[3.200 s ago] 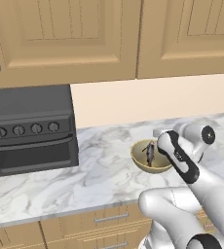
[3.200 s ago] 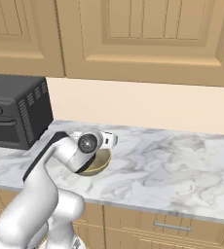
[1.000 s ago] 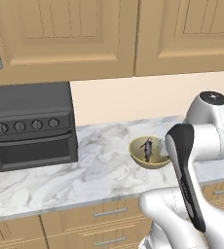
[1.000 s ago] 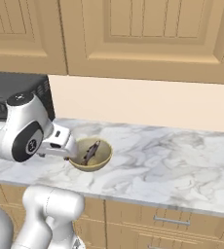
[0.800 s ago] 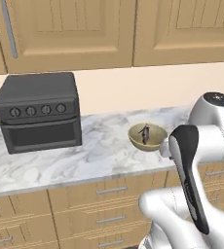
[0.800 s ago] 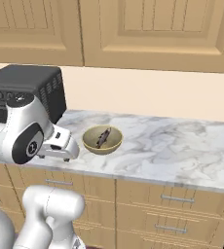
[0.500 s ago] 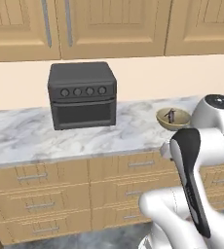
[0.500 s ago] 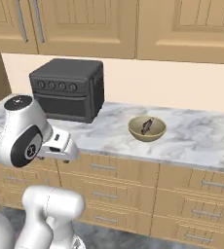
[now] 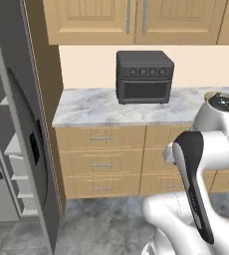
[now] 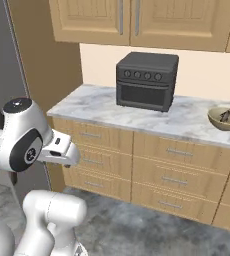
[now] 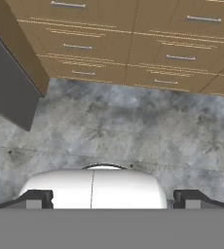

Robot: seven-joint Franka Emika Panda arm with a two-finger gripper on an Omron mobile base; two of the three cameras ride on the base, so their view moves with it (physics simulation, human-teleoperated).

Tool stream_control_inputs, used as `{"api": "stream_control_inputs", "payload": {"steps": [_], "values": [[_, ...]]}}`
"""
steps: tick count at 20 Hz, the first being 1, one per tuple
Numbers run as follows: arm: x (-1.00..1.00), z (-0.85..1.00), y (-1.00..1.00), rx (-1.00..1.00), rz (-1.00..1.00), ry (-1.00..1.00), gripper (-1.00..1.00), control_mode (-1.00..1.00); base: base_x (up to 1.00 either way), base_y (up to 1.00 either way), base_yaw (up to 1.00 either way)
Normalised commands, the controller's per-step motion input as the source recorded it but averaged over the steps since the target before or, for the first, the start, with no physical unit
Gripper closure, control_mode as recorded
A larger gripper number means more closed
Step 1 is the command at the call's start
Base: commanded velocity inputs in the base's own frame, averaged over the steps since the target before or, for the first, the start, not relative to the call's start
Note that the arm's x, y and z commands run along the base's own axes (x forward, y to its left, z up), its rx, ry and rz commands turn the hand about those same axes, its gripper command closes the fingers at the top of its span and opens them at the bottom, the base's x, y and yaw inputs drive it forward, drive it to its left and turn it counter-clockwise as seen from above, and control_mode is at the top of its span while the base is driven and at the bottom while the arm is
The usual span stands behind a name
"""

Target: Take the fish, mushroom, and peach from the freezer and place them in the bowl on the counter.

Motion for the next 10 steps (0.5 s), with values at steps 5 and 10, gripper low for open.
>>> {"api": "stream_control_inputs", "payload": {"steps": [5,10], "values": [[0.00,0.00,0.00,0.00,0.00,0.00,-1.00,1.00,-0.14,1.00,0.11],[0.00,0.00,0.00,0.00,0.00,0.00,-1.00,1.00,0.43,1.00,-0.08]]}}
